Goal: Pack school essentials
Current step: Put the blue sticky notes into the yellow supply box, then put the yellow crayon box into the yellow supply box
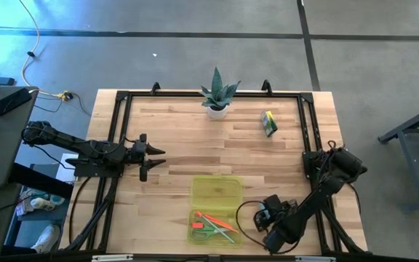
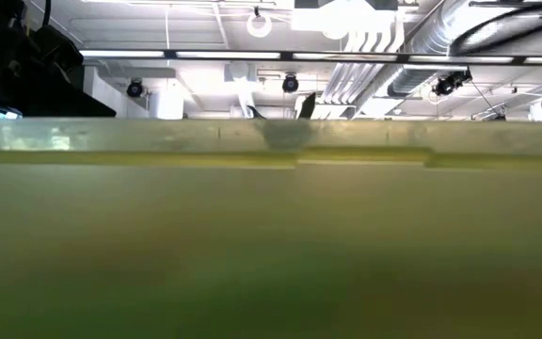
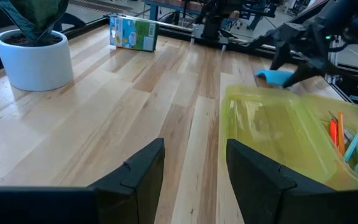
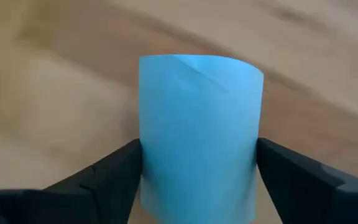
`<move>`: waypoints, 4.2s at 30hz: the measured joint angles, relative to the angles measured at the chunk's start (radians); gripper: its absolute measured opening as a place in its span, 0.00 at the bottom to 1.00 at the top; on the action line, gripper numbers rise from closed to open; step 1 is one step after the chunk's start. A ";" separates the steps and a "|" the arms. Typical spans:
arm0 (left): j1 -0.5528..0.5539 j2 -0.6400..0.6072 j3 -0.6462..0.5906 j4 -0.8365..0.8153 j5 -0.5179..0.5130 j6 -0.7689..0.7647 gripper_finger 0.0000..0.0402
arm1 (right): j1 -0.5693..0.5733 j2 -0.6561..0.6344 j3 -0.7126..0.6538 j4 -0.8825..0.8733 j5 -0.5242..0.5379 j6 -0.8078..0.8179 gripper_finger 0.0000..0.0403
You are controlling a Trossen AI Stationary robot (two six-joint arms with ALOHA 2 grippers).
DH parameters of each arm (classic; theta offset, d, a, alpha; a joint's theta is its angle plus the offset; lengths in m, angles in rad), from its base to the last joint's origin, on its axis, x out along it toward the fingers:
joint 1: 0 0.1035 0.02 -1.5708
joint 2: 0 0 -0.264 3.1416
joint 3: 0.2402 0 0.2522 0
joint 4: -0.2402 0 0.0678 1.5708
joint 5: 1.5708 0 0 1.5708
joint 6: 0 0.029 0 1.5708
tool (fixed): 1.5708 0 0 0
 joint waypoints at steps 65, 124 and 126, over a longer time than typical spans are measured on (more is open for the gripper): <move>0.000 0.000 0.000 0.000 0.000 0.000 0.40 | -0.180 0.098 0.272 0.410 0.051 -1.384 0.98; 0.000 0.000 0.000 0.000 0.000 0.000 0.40 | -1.041 -0.138 0.128 -0.553 0.531 -0.966 0.96; 0.000 0.000 0.000 0.000 0.000 0.000 0.40 | -1.057 -0.138 0.125 -0.547 0.526 -1.015 0.95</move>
